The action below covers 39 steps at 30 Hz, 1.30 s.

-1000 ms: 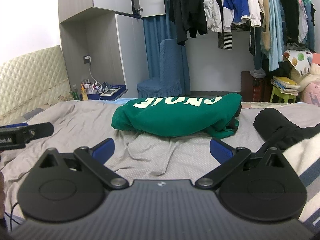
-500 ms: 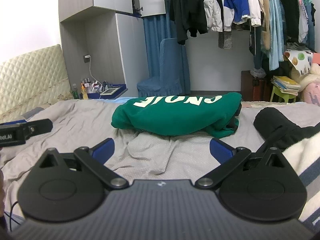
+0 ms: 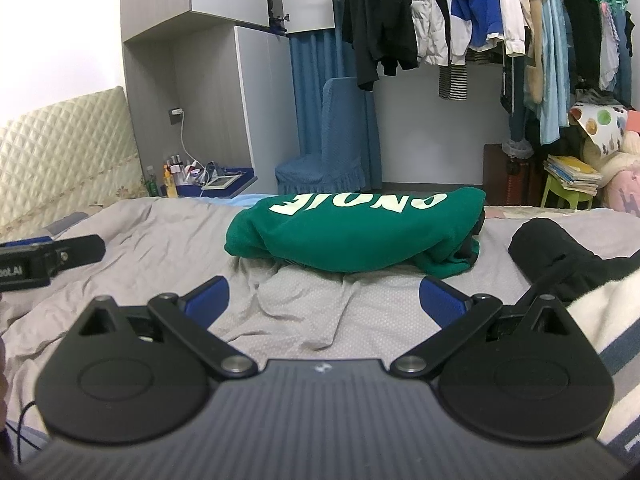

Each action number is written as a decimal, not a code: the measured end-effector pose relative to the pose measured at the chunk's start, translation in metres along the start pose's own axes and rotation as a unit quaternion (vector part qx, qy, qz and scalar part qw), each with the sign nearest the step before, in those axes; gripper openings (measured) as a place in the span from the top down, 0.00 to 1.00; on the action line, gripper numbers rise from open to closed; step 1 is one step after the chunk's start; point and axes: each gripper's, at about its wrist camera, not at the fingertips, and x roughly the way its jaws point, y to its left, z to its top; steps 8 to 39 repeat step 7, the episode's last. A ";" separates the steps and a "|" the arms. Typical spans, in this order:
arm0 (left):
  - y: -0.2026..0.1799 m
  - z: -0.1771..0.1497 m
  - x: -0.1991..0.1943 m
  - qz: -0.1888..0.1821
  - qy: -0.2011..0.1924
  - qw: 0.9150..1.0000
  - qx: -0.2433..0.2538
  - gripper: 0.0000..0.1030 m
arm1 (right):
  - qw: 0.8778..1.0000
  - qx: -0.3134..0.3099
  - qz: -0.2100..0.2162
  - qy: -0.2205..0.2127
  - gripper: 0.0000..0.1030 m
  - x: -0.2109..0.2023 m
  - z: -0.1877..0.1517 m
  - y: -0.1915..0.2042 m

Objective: Fold large clothes

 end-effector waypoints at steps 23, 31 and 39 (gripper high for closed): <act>-0.001 0.000 -0.001 -0.002 -0.001 1.000 -0.001 0.00 | 1.000 -0.004 0.001 0.000 0.00 0.000 0.002 0.001; -0.001 0.000 -0.001 -0.002 -0.001 1.000 -0.001 0.00 | 1.000 -0.004 0.001 0.000 0.00 0.000 0.002 0.001; -0.001 0.000 -0.001 -0.002 -0.001 1.000 -0.001 0.00 | 1.000 -0.004 0.001 0.000 0.00 0.000 0.002 0.001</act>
